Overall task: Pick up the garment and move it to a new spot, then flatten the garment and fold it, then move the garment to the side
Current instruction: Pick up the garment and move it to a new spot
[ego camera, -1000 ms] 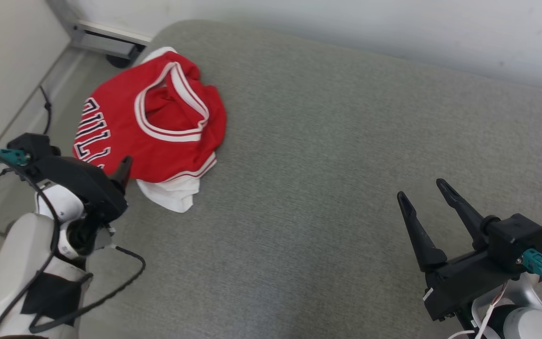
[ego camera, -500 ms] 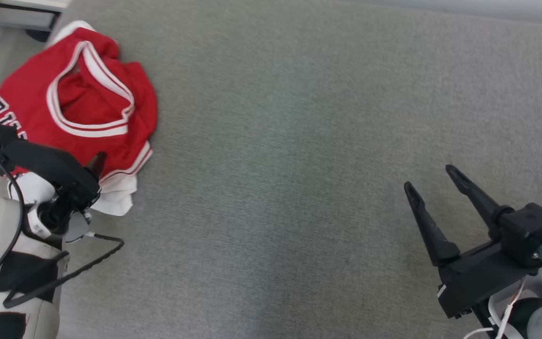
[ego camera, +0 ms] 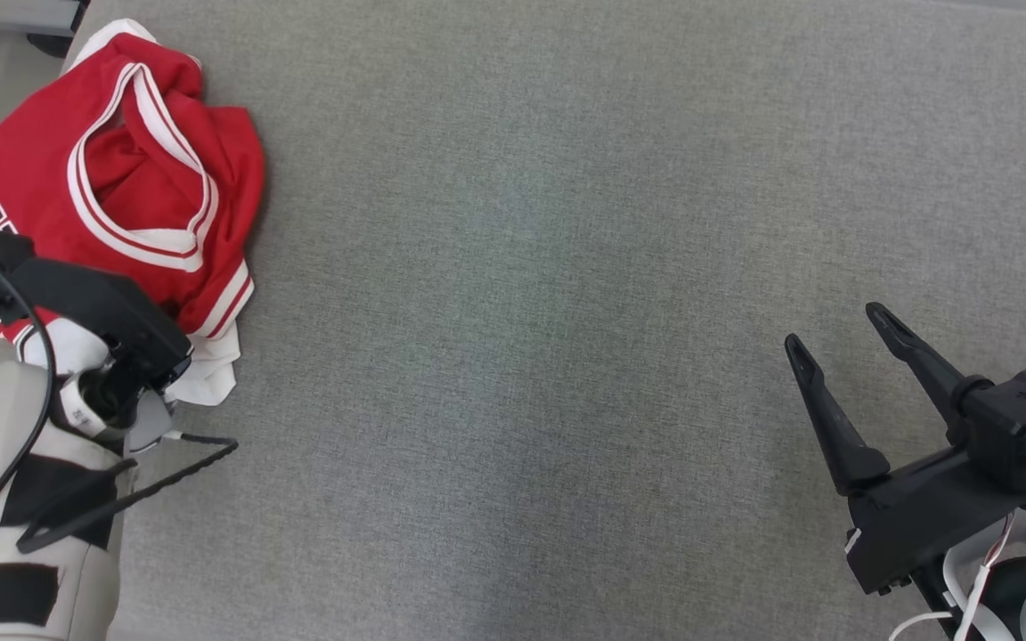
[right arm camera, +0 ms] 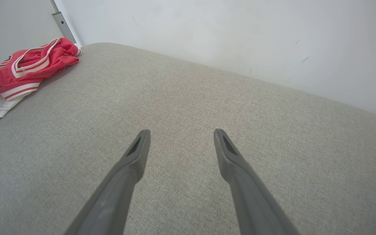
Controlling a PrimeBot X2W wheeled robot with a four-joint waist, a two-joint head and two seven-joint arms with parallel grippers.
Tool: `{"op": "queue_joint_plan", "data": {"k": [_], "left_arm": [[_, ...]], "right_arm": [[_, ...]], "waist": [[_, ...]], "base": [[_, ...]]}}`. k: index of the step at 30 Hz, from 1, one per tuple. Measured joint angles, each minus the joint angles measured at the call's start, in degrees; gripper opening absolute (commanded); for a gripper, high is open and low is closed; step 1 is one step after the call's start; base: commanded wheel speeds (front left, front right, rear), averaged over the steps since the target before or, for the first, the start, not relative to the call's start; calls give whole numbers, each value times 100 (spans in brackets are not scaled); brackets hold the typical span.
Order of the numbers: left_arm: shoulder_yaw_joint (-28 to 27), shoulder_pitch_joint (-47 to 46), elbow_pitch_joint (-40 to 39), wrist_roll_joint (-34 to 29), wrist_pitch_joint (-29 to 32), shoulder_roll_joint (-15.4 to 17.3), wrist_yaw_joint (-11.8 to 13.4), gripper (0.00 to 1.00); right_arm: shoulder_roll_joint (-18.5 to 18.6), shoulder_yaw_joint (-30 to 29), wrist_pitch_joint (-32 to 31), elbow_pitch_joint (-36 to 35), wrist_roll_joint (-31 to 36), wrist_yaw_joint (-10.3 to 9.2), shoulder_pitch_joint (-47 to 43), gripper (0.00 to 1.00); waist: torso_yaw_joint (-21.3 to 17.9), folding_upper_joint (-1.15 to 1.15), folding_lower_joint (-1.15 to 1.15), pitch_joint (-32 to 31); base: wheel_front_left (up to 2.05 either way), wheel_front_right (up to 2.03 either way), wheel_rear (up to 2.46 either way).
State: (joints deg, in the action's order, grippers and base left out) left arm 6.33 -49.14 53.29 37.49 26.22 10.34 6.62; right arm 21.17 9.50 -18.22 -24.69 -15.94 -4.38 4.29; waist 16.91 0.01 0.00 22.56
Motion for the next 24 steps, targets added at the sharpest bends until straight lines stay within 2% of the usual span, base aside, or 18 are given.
{"op": "queue_joint_plan", "data": {"k": [12,24], "left_arm": [[-109,-828,164,-235,-822,-115,48,0],[441,-1386,125,-712,-1274,-568,-18,0]], "right_arm": [[-256,-5,140,498,-177,-18,254,100],[-877,125,681,1287,-504,-23,340,100]], "waist": [[118,0,0,-440],[121,-1,0,-1318]], "base": [[0,0,0],[0,0,0]]}}
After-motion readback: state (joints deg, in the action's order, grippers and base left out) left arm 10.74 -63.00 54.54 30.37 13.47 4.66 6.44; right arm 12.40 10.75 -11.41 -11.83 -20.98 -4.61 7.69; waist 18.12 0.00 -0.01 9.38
